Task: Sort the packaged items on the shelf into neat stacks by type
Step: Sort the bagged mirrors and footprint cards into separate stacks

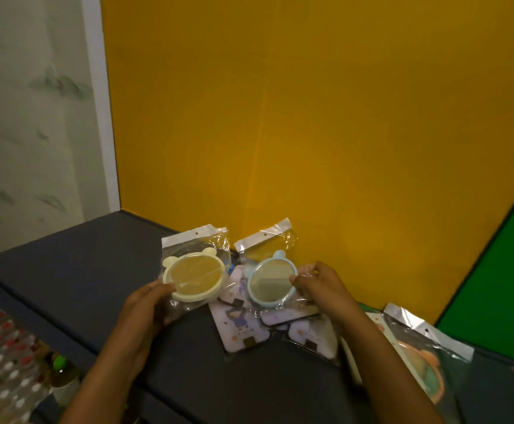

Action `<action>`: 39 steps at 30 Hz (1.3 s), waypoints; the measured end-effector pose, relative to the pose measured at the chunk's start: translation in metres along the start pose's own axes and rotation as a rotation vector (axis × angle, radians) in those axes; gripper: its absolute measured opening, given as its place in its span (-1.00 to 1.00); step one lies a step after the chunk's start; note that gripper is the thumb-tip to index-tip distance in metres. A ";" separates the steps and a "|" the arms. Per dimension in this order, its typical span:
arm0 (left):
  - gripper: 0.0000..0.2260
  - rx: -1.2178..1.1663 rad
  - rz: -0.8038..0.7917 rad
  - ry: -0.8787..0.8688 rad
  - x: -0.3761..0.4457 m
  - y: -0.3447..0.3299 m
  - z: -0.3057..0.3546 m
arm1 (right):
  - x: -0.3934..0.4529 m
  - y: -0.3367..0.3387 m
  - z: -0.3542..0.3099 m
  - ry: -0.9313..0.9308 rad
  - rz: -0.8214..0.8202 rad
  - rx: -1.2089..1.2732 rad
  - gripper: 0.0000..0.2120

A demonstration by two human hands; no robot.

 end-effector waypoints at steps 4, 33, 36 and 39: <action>-0.83 0.008 -0.088 -0.056 -0.020 -0.038 0.001 | -0.013 0.052 0.006 0.010 0.094 0.091 -0.79; -0.73 -0.097 -0.700 0.105 -0.373 -0.204 -0.086 | -0.322 0.437 0.108 0.002 0.742 0.296 -0.72; -0.68 -0.095 -0.764 0.122 -0.410 -0.222 -0.099 | -0.356 0.476 0.120 -0.007 0.826 0.300 -0.71; -0.53 -0.107 -0.823 0.161 -0.442 -0.243 -0.107 | -0.378 0.512 0.127 -0.002 0.888 0.310 -0.68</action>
Point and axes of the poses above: each hand's wrist, its own x-axis towards the middle knuckle, its own y-axis out of the back of the hand, z = x × y, the point moved 10 cm from there along x, towards the middle knuckle, and after that the axes turned 13 degrees about z, right-handed, at the moved point
